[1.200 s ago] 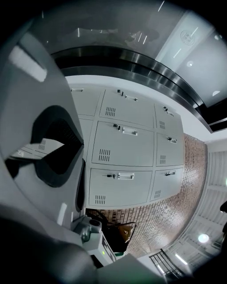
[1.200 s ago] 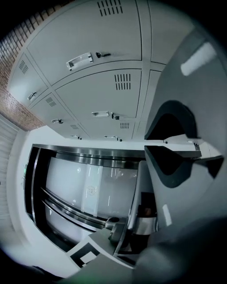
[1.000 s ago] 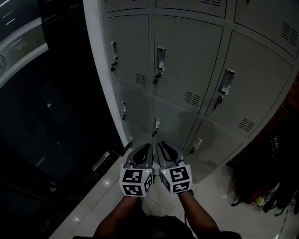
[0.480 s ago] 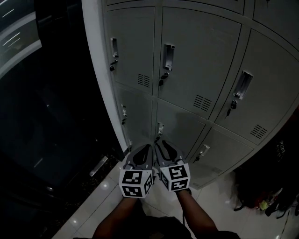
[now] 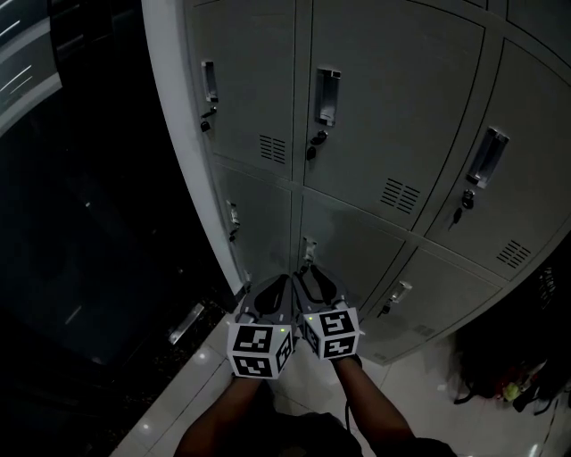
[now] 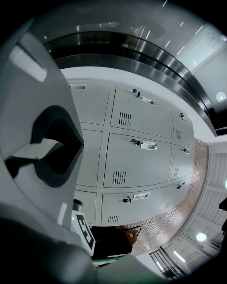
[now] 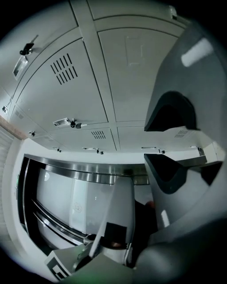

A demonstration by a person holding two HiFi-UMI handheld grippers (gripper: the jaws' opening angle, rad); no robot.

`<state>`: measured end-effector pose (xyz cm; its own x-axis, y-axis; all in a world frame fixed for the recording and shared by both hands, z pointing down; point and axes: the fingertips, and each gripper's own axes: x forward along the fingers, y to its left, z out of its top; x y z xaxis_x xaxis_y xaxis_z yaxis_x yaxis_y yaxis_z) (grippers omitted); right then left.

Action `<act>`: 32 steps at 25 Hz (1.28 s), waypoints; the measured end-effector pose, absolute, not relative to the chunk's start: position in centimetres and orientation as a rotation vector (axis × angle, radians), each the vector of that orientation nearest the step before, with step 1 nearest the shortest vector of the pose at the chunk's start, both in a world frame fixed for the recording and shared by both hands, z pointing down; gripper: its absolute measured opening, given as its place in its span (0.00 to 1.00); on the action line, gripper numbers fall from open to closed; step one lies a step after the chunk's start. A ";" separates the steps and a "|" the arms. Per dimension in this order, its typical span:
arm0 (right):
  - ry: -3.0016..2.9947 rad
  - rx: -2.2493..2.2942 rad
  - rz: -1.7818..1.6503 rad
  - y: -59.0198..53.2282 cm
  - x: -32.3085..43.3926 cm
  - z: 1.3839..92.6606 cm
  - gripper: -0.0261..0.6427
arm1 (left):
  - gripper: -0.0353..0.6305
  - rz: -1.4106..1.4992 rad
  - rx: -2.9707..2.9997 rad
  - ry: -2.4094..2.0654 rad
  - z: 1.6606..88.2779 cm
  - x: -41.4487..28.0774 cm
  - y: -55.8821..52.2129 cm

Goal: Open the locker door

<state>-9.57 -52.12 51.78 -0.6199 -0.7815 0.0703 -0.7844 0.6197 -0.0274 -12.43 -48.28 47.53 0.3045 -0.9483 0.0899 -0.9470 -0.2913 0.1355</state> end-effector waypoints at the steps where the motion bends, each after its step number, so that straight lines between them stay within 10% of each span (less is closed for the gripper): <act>1: -2.778 1.351 0.090 -52.6 -9.6 52.2 0.24 | 0.06 -0.012 2.403 -1.759 47.7 -12.4 -48.6; 32: -2.672 1.543 0.297 -65.1 -12.0 62.3 0.40 | 0.06 0.013 2.442 -1.671 52.8 -15.2 -56.1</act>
